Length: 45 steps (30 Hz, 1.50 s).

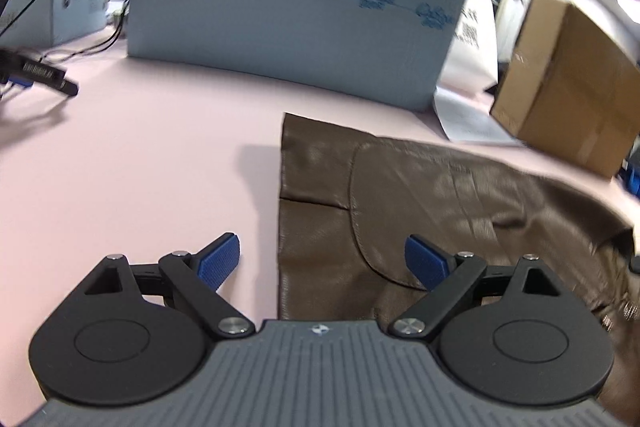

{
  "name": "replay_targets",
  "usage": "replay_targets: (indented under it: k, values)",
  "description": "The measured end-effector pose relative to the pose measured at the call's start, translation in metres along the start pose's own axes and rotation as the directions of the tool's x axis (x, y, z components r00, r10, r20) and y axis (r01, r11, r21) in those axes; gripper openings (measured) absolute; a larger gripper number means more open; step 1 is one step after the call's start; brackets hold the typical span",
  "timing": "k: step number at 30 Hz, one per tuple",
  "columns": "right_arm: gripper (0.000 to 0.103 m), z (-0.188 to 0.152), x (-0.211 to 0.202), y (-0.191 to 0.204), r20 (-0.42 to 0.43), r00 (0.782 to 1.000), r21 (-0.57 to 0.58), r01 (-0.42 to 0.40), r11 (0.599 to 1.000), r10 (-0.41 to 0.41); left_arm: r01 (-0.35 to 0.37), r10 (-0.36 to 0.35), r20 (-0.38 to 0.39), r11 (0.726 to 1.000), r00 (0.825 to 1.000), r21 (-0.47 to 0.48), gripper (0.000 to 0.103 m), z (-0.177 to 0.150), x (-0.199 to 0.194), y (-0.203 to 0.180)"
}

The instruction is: Fold clothes

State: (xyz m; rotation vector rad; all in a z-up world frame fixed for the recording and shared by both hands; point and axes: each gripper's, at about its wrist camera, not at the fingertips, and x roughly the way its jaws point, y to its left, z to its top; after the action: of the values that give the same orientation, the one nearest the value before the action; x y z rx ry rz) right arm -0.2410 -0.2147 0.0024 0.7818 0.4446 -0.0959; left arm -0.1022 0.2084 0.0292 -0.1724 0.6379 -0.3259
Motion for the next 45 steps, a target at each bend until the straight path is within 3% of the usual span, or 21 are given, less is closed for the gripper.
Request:
replay_targets:
  k: [5,8,10,11,17,22,23,25,26,30,34,39,45]
  values:
    - [0.001,0.004,-0.007,0.003,0.013,0.998,-0.084,0.06,0.995,-0.059,0.011,-0.011,0.004,1.0,1.0,-0.008,0.089,0.004,-0.005,0.0]
    - [0.008,0.007,0.005,-0.006,-0.101,0.995,0.016,-0.009,1.0,0.01,-0.014,0.014,0.005,1.0,1.0,0.017,0.089,0.005,-0.005,-0.008]
    - [0.04,0.004,0.014,-0.011,-0.143,0.989,0.104,-0.024,0.994,0.038,-0.006,0.006,0.003,1.0,1.0,0.018,0.089,0.002,-0.003,-0.007]
    - [0.042,0.003,0.018,-0.012,-0.15,0.987,0.142,-0.027,0.989,0.048,-0.002,0.002,0.002,1.0,1.0,0.018,0.089,0.0,-0.002,-0.007]
    - [0.041,-0.005,0.025,0.009,-0.136,0.99,0.053,0.032,0.998,-0.025,0.021,-0.021,0.0,1.0,1.0,-0.011,0.089,-0.004,0.001,-0.001]
    - [0.037,-0.018,0.029,0.04,-0.115,0.981,-0.184,0.131,0.974,-0.153,0.021,-0.02,0.004,1.0,1.0,-0.012,0.089,-0.005,0.0,-0.001]
    - [0.034,-0.02,0.029,0.04,-0.11,0.98,-0.193,0.14,0.971,-0.163,0.024,-0.024,0.006,1.0,1.0,-0.016,0.089,-0.005,0.0,-0.001]
    - [0.009,-0.024,0.031,0.043,-0.075,0.97,-0.242,0.207,0.948,-0.231,0.031,-0.03,0.01,0.999,0.999,-0.026,0.089,-0.006,-0.001,0.001]
    - [0.009,-0.026,0.03,0.043,-0.062,0.969,-0.261,0.215,0.941,-0.238,0.037,-0.037,0.014,0.999,0.999,-0.037,0.089,-0.006,-0.002,0.002]
    - [0.007,-0.033,0.029,0.046,-0.018,0.968,-0.297,0.235,0.926,-0.251,0.052,-0.049,0.03,0.996,0.998,-0.075,0.089,-0.008,-0.005,0.008]
    - [0.003,-0.028,0.024,0.039,-0.006,0.974,-0.236,0.22,0.947,-0.227,0.031,-0.026,0.051,0.994,0.998,-0.105,0.089,-0.009,-0.009,0.012]
    - [0.003,-0.018,0.01,0.04,0.026,0.985,-0.212,0.172,0.962,-0.171,0.061,-0.05,0.071,0.984,0.996,-0.168,0.089,-0.01,-0.011,0.022]
    - [0.003,-0.01,0.003,0.039,0.038,0.985,-0.209,0.175,0.962,-0.171,0.045,-0.035,0.066,0.987,0.997,-0.154,0.089,-0.01,-0.01,0.019]
